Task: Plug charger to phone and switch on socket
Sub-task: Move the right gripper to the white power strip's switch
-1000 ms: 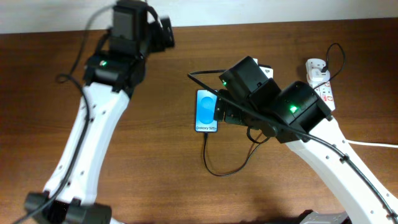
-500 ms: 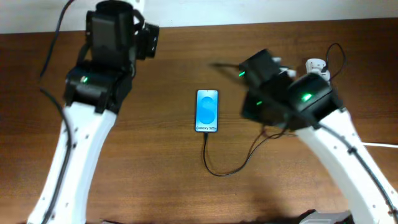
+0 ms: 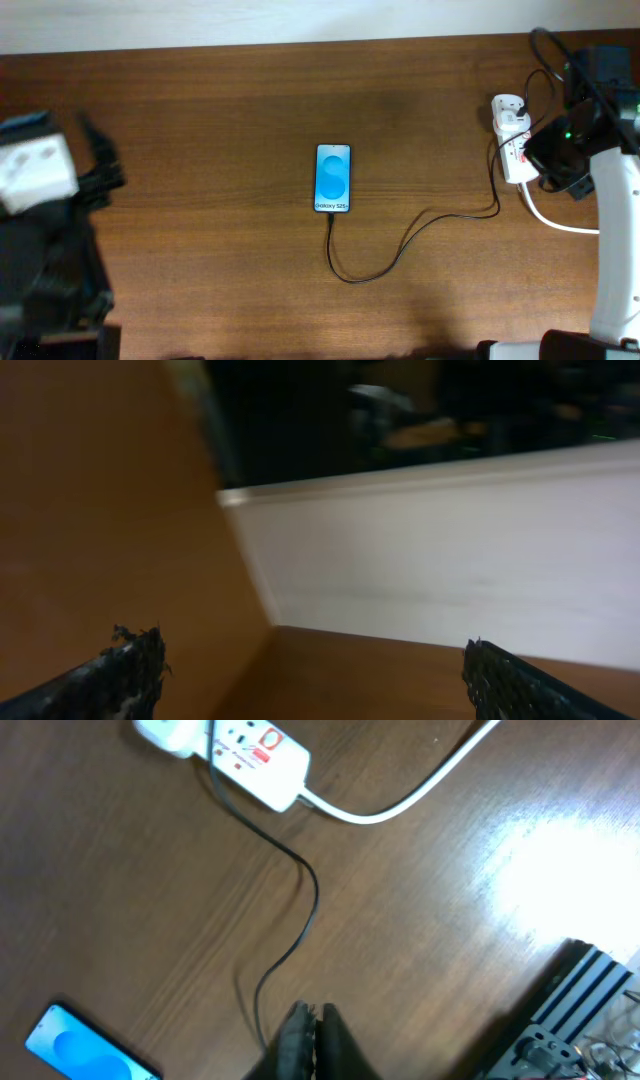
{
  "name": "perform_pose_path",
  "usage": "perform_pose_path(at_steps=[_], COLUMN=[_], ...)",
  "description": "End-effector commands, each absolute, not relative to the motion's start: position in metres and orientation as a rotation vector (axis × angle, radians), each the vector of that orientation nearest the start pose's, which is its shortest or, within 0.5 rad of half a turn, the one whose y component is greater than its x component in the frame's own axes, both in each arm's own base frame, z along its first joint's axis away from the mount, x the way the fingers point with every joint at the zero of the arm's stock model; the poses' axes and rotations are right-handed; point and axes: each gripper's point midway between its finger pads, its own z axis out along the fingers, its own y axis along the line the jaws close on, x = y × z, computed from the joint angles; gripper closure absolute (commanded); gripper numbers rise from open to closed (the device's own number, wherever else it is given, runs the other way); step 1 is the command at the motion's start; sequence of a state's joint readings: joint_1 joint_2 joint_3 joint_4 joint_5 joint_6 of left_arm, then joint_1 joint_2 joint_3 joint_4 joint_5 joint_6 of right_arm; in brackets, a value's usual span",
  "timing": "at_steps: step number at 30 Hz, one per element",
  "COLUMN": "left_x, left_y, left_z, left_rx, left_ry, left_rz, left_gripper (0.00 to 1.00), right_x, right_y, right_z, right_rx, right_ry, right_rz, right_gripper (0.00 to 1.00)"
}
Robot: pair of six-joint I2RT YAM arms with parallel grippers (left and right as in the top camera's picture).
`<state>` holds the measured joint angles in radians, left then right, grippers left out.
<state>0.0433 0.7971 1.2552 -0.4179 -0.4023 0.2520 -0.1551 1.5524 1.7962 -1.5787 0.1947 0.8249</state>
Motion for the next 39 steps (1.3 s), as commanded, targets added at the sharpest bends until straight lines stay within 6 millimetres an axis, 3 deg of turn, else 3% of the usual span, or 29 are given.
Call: perform_pose_path(at_steps=[1, 7, 8, 10, 13, 16, 19, 22, 26, 29, 34, 39], left_x=[0.201, 0.179, 0.179, 0.180, 0.184, 0.189, 0.192, 0.193, 0.187, 0.183, 0.176, 0.164], left_y=[0.101, 0.098, 0.098, 0.098, 0.099, 0.100, 0.100, 0.101, 0.100, 0.099, 0.097, 0.095], left_z=[0.506, 0.541, 0.542, 0.539, 0.525, 0.504, 0.485, 0.453, 0.405, 0.389, 0.370, 0.345], left_rx=[-0.257, -0.290, -0.290, -0.288, -0.279, -0.264, -0.250, -0.226, -0.187, -0.171, -0.152, -0.125], left_ry=[1.400, 1.233, 1.230, 1.243, 1.305, 1.401, 1.484, 1.622, 1.831, 1.905, 1.989, 2.110], left_rz=[0.646, 0.630, 0.630, 0.632, 0.638, 0.648, 0.656, 0.667, 0.681, 0.685, 0.686, 0.690], left_gripper=[0.01, 0.01, 0.01, 0.01, 0.01, 0.00, 0.01, 0.01, 0.01, 0.00, 0.01, 0.01], right_x=[0.291, 0.292, 0.293, 0.295, 0.302, 0.314, 0.324, 0.333, 0.349, 0.359, 0.372, 0.407], right_y=[-0.081, -0.083, -0.085, -0.087, -0.089, -0.095, -0.096, -0.100, -0.113, -0.134, -0.167, -0.171], right_z=[0.256, 0.256, 0.255, 0.254, 0.247, 0.228, 0.196, 0.159, 0.127, 0.108, 0.091, 0.091], right_rx=[1.387, 1.386, 1.384, 1.383, 1.387, 1.402, 1.434, 1.503, 1.645, 1.771, 1.823, 1.749], right_ry=[2.498, 2.490, 2.484, 2.479, 2.487, 2.523, 2.611, 2.693, 2.679, 2.614, 2.508, 2.417], right_rz=[-0.120, -0.133, -0.138, -0.152, -0.163, -0.218, -0.268, -0.294, -0.126, 0.030, 0.058, 0.186], right_gripper=[0.82, 0.82, 0.88, 0.89, 0.89, 0.89, 0.96, 0.96, 0.96, 0.96, 0.96, 0.96])
